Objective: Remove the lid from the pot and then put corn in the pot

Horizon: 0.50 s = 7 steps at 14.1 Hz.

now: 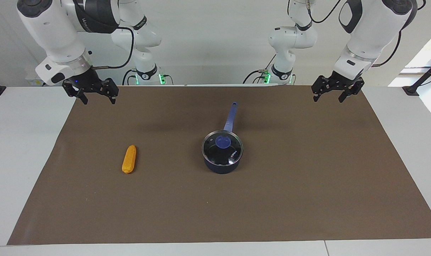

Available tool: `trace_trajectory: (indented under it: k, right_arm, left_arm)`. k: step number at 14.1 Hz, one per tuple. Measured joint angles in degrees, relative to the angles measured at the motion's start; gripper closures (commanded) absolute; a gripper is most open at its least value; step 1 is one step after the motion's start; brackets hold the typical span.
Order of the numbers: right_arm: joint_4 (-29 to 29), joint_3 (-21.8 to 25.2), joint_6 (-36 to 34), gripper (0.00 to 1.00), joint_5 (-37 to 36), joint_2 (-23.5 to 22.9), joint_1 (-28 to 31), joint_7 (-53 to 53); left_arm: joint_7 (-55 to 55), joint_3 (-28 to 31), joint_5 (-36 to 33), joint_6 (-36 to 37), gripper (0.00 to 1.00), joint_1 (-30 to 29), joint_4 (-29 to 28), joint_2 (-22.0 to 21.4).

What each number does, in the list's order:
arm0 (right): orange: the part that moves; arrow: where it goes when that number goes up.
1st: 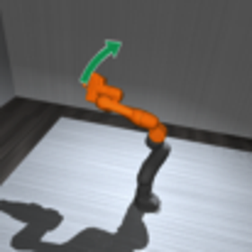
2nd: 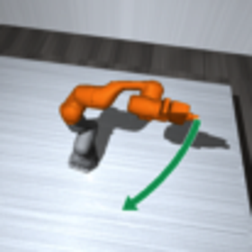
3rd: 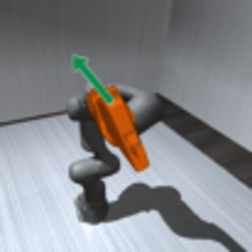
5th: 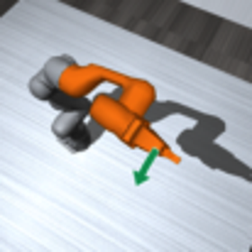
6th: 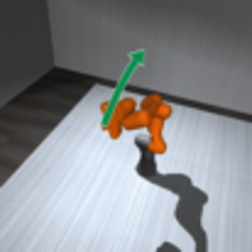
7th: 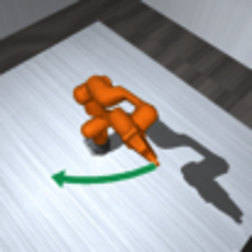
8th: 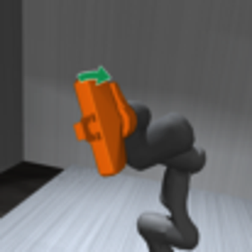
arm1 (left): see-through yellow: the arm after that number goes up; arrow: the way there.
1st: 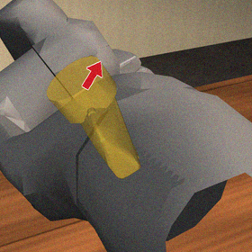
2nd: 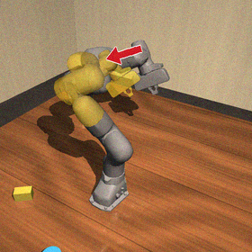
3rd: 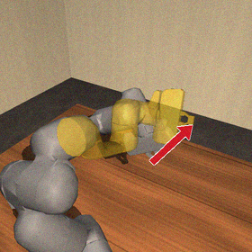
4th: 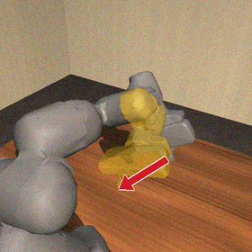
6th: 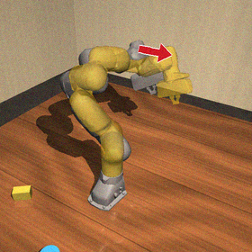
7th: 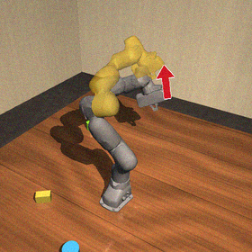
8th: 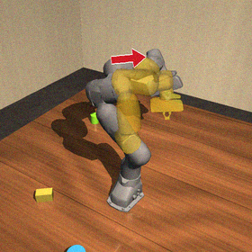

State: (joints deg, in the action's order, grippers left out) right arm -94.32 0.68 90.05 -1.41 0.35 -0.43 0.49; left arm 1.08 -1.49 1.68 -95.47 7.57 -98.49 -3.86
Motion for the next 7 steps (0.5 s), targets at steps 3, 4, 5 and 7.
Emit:
trace_trajectory:
  k: [3, 4, 5, 7]
  right_arm:
    - [-0.8, 0.0, 3.0, 0.00, 0.0, 0.0, 0.0, 0.0]
    - [-2.2, -0.1, 5.6, 0.00, 0.0, 0.3, 0.0, 0.0]
    - [-4.6, -0.3, 9.0, 0.00, 0.1, 0.8, -0.1, 0.0]
    - [-11.5, -0.5, 18.2, 0.00, 0.2, 2.0, -1.4, 0.0]
  left_arm:
    - [2.5, -0.1, 1.2, -2.4, 0.00, 4.7, 1.2, 2.6]
    - [4.5, -0.2, 2.6, -2.7, 0.00, 6.8, 2.9, 4.9]
    - [7.4, -0.2, 3.4, -2.8, 0.00, 9.1, 5.5, 7.9]
    - [13.7, -0.3, 3.8, -3.3, 0.00, 13.7, 12.8, 15.8]
